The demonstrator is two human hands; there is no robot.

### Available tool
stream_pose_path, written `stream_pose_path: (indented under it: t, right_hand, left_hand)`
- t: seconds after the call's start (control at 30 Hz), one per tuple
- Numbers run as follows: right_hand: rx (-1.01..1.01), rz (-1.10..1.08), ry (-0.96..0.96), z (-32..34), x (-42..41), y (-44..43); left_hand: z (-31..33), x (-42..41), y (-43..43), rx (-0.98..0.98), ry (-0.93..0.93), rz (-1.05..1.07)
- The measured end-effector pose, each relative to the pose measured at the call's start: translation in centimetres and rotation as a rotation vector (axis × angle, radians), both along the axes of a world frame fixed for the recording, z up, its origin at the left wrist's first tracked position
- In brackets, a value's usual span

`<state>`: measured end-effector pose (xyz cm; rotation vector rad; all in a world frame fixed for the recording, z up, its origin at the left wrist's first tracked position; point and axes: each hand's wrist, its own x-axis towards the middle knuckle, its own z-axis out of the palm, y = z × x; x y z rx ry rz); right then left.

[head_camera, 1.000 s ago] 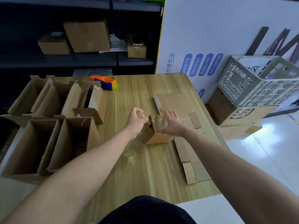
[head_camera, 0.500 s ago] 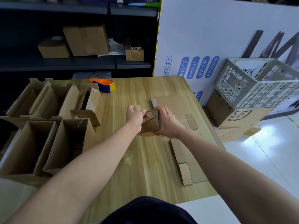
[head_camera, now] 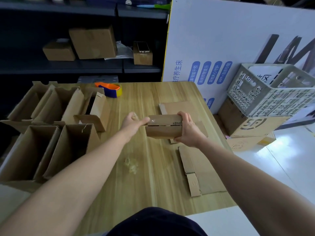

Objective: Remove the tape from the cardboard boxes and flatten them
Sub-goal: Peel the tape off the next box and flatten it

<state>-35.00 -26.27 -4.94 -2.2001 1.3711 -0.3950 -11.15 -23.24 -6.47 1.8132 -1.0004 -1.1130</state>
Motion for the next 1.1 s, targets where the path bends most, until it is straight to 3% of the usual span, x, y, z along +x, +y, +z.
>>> stream_pose_path:
  t: [0.2, 0.47, 0.57, 0.7, 0.83, 1.0, 1.1]
  right_hand:
    - [-0.029, 0.084, 0.037, -0.4, 1.1, 0.3]
    - [-0.018, 0.110, 0.041, -1.2, 1.0, 0.2]
    - [-0.009, 0.003, 0.007, -1.3, 0.0, -0.3]
    - [-0.026, -0.119, 0.047, -1.5, -1.8, -1.0]
    - [-0.076, -0.132, 0.031, -1.9, -1.0, -0.9]
    - [-0.082, -0.068, 0.020, -2.3, 0.1, -0.8]
    - [-0.096, -0.039, 0.038, -2.5, 0.4, -0.7]
  left_hand:
    - [-0.6, -1.8, 0.0, -0.070, -0.304, -0.027]
    - [-0.8, -0.5, 0.7, -0.121, -0.290, 0.062]
    - [-1.2, 1.5, 1.8, -0.105, -0.254, 0.232]
    - [-2.8, 3.7, 3.6, -0.025, -0.296, 0.276]
    - [-5.0, 3.0, 5.3, 0.148, -0.490, 0.130]
    - [-7.9, 0.3, 8.1, 0.219, -0.400, -0.135]
    - [-9.3, -0.9, 9.3, 0.204, -0.390, -0.118]
